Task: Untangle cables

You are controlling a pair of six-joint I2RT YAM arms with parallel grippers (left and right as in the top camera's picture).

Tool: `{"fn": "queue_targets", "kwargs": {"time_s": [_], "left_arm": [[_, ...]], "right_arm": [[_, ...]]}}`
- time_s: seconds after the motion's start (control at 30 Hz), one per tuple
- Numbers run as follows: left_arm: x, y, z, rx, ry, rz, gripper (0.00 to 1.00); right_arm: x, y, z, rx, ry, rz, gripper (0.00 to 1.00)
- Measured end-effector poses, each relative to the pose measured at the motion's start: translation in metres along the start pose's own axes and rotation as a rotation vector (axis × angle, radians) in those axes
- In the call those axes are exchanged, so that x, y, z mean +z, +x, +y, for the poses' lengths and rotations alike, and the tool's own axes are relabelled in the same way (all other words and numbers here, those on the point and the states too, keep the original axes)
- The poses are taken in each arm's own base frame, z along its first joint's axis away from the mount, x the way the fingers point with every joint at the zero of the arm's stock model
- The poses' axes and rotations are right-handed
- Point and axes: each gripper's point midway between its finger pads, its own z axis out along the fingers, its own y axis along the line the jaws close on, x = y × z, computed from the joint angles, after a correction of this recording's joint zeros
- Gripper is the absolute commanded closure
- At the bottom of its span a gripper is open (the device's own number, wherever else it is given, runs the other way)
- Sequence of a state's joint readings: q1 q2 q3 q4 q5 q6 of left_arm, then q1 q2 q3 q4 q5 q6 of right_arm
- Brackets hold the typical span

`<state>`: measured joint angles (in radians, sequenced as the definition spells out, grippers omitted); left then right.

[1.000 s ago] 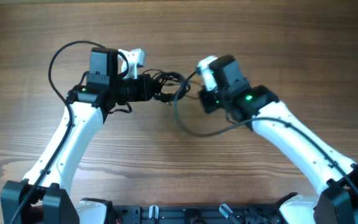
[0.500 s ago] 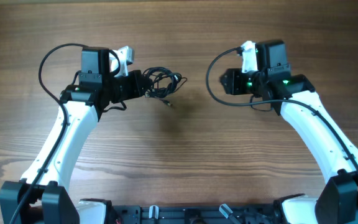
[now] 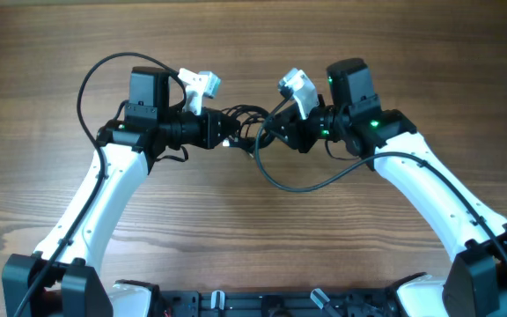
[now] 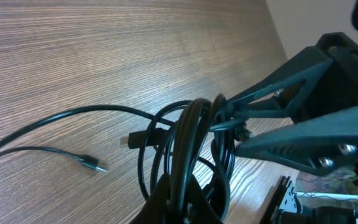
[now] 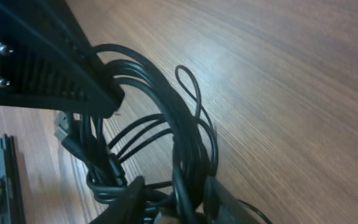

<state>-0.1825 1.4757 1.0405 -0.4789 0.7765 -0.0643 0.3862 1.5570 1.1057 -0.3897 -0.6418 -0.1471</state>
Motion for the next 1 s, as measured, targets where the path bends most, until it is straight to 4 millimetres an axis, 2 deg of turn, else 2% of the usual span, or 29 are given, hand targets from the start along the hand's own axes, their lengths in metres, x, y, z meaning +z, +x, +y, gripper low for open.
{"fn": "queue_targets", "kwargs": {"time_s": [0.17, 0.27, 0.37, 0.47, 0.5, 0.57, 0.67, 0.7, 0.77, 0.87, 1.0], "left_arm": [[0.001, 0.000, 0.000, 0.006, -0.005, 0.001, 0.96], [0.003, 0.001, 0.008, -0.040, -0.064, 0.000, 0.96], [0.001, -0.001, 0.026, -0.172, -0.178, -0.028, 0.96], [0.000, -0.004, 0.034, -0.261, -0.218, -0.053, 0.96], [0.000, -0.005, 0.035, -0.275, -0.225, -0.061, 0.96], [-0.001, -0.006, 0.038, -0.294, -0.240, -0.071, 0.96], [-0.011, -0.011, 0.056, -0.283, -0.302, -0.102, 0.96], [-0.013, -0.012, 0.057, -0.260, -0.305, -0.102, 0.96], [-0.011, -0.011, 0.052, -0.173, -0.275, -0.080, 0.96], [-0.007, -0.008, 0.035, -0.024, -0.179, -0.043, 0.96], [-0.004, -0.005, 0.007, 0.142, -0.015, -0.019, 0.96]], "right_arm": [[0.000, 0.015, -0.006, 0.047, 0.045, 0.060, 0.96], [-0.003, 0.026, -0.017, 0.163, 0.109, 0.096, 0.96], [-0.024, 0.055, -0.059, 0.412, 0.331, 0.164, 0.96], [-0.047, 0.070, -0.091, 0.647, 0.464, 0.141, 0.95], [-0.051, 0.072, -0.096, 0.697, 0.489, 0.132, 0.88], [-0.058, 0.076, -0.105, 0.784, 0.546, 0.108, 0.66], [-0.063, 0.068, -0.117, 0.714, 0.536, 0.077, 0.46], [-0.058, 0.059, -0.111, 0.646, 0.469, 0.063, 0.35], [-0.049, 0.041, -0.094, 0.503, 0.326, 0.039, 0.27], [-0.040, 0.014, -0.066, 0.326, 0.120, -0.031, 0.25], [-0.032, 0.001, -0.035, 0.170, -0.024, -0.057, 0.28]]}}
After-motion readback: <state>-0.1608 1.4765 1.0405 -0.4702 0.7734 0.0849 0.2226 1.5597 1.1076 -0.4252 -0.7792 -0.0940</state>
